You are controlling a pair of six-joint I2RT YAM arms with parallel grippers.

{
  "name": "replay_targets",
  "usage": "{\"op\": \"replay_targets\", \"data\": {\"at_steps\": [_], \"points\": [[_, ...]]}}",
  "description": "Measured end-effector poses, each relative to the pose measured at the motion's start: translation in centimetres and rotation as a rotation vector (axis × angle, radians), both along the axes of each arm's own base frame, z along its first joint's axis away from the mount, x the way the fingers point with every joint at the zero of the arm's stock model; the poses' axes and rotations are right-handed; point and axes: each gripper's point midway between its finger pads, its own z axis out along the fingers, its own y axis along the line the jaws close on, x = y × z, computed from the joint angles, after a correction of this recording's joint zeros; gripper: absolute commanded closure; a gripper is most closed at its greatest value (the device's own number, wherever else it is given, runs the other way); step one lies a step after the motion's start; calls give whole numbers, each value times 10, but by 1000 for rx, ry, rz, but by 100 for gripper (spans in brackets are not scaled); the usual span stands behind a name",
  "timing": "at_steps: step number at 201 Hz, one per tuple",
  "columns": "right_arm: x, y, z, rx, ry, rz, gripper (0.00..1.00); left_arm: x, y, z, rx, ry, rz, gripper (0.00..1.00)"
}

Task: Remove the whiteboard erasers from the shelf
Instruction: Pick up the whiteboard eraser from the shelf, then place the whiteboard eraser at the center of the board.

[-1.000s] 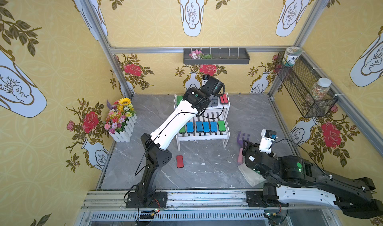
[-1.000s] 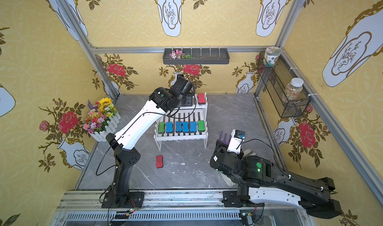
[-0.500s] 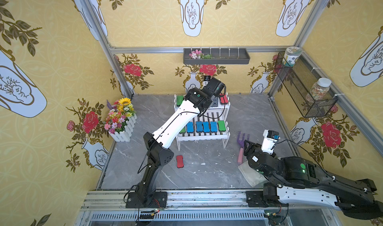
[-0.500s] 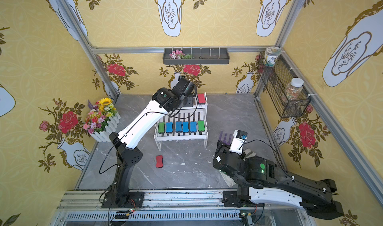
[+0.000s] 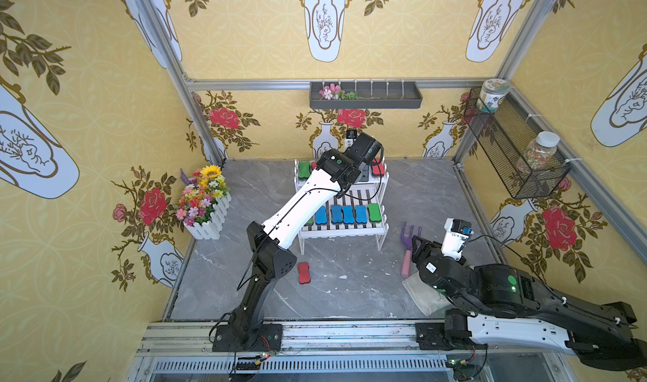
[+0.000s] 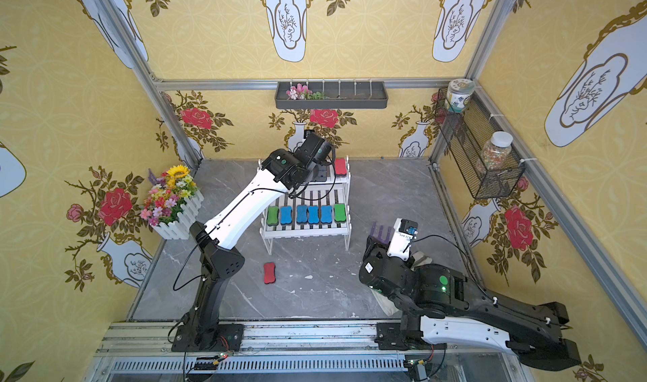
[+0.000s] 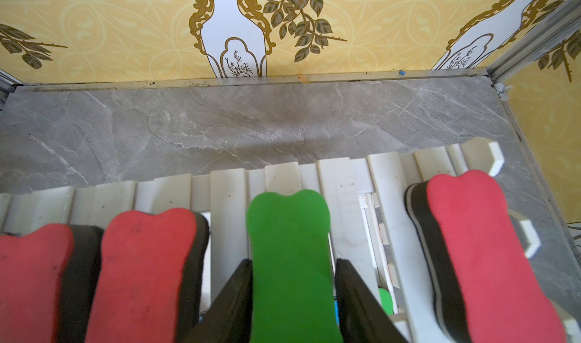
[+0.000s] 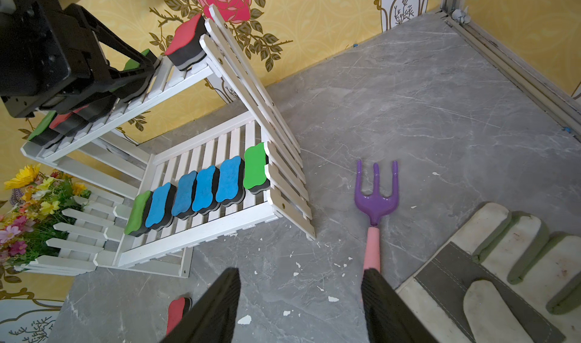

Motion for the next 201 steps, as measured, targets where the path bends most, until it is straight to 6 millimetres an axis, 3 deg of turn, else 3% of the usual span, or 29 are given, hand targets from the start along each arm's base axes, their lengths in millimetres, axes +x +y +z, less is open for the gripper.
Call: {"op": "replay_targets", "data": {"at_steps": [30,90,115,145,201], "points": [[1,1,2,-7,-5,-5,34,-1,0,8,-15,-10,-7,62],[2,3,4,-9,-9,-8,34,-19,4,53,-105,-70,-27,65],[3,4,4,-14,-7,-8,34,-43,-3,65,-119,-88,-57,65],[3,5,4,-19,-5,-9,34,-77,-11,63,-95,-88,-91,66],[3,5,0,-19,1,-10,34,-143,3,50,-115,-78,-100,68]]}}
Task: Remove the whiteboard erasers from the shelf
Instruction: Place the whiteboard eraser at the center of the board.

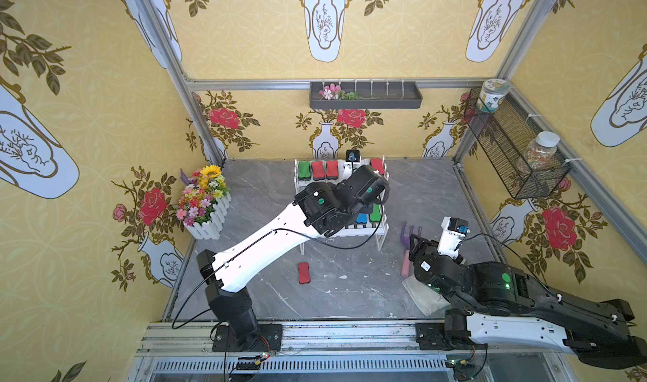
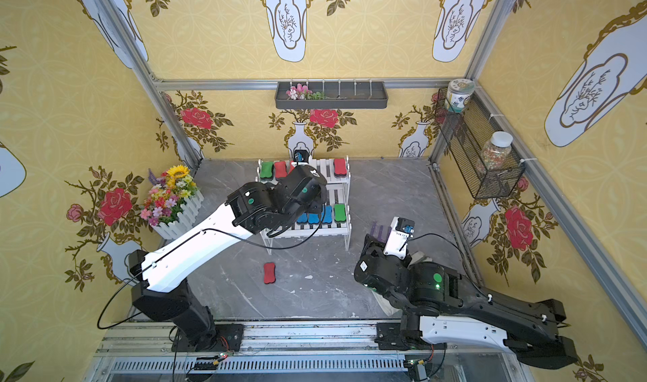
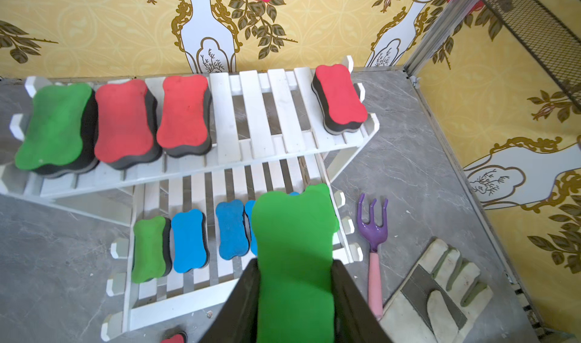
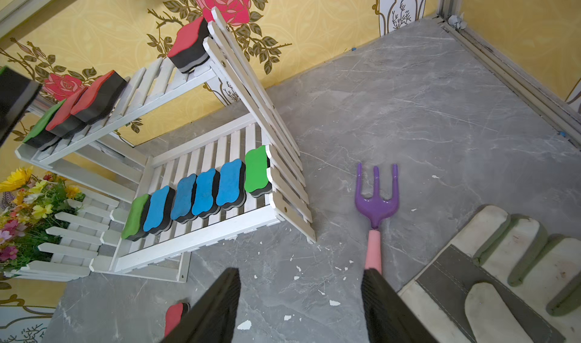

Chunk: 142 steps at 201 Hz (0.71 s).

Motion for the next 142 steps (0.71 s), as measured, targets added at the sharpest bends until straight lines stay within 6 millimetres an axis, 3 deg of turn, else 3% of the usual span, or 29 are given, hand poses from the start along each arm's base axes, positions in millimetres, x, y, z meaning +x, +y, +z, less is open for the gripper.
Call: {"op": "replay_targets", "data": {"at_steps": [48,73,94,117,142], "points": [[-1,0,-7,20,6,-3,34,-59,23,-32,-10,29,31,69],[-3,-1,-12,26,13,4,34,-88,47,-58,-24,69,75,71],[-3,-1,-15,22,19,7,34,-110,69,-95,-15,128,126,71],[-3,-1,-15,21,18,11,34,-133,88,-149,41,212,186,70],[-3,0,-12,32,9,20,34,-145,108,-198,88,282,260,64]]}}
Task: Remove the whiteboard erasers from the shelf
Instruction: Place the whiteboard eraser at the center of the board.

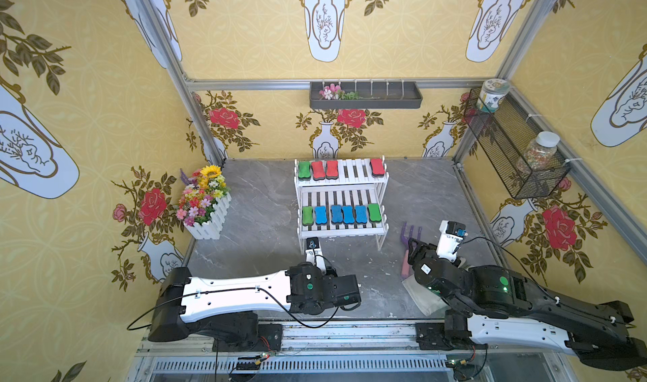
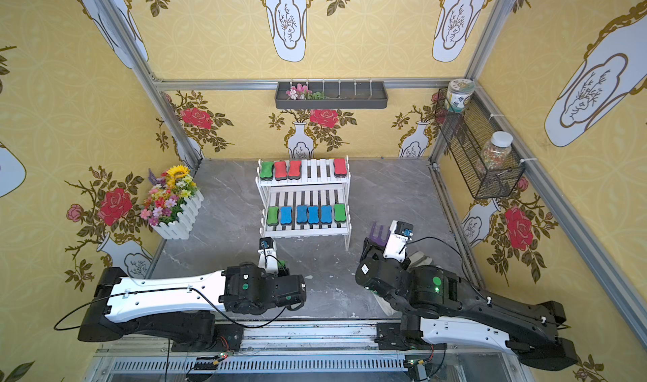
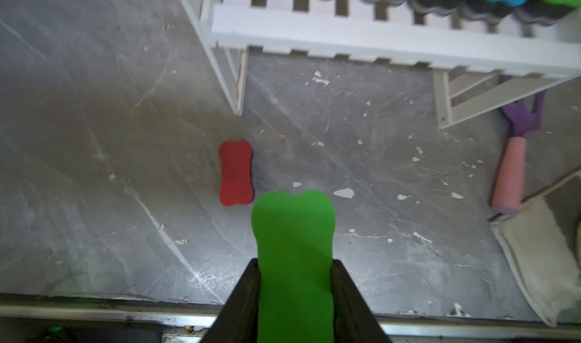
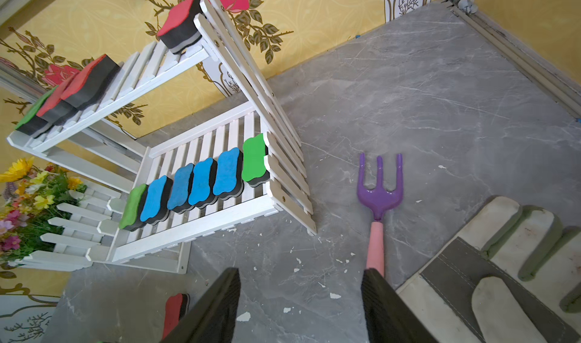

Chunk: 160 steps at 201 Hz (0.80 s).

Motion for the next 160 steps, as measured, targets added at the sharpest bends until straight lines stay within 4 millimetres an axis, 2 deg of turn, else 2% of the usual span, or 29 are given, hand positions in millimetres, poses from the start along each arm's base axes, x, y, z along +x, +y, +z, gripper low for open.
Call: {"op": "replay_targets", "data": {"at_steps": [22,56,107,160], "points": [[0,-1,3,3,-4,4,34,-2,10,-32,-2,31,31,63],[0,-1,6,-1,-9,11,34,12,17,-75,-55,100,79,63],[-2,-8,9,-3,-13,7,34,25,-10,-101,-102,154,24,64],[-1,-7,9,-9,-13,5,34,38,-6,-115,-118,184,26,65]]}}
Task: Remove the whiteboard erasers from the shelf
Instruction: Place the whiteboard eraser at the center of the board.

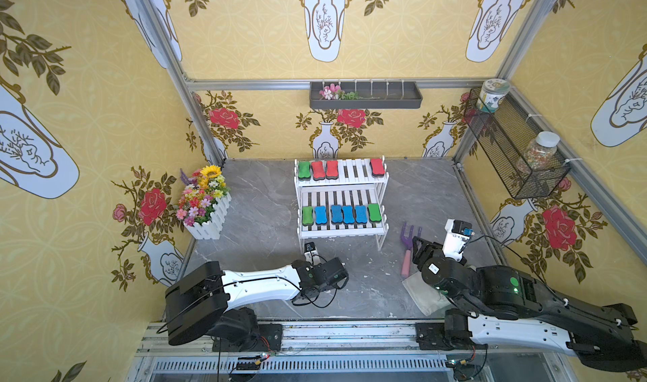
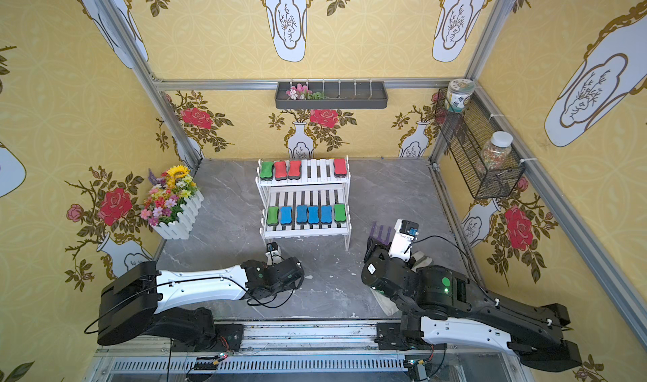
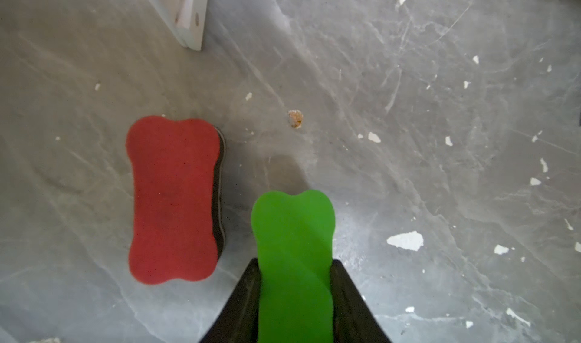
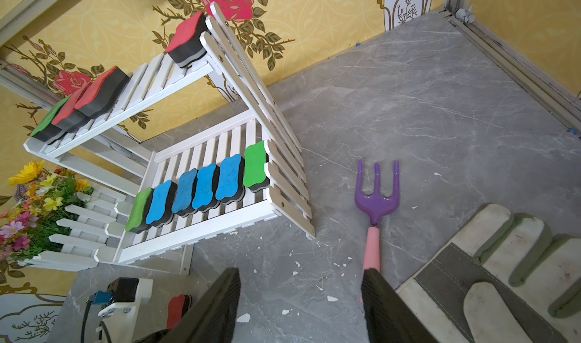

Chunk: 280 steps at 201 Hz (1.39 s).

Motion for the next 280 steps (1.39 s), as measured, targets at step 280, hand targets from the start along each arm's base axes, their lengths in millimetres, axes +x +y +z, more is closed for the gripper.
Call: {"op": "replay_targets", "data": {"at_steps": [280], "points": [[-1,-2,4,20,2,-13,34,12,20,-12,128,12,36,55]]}}
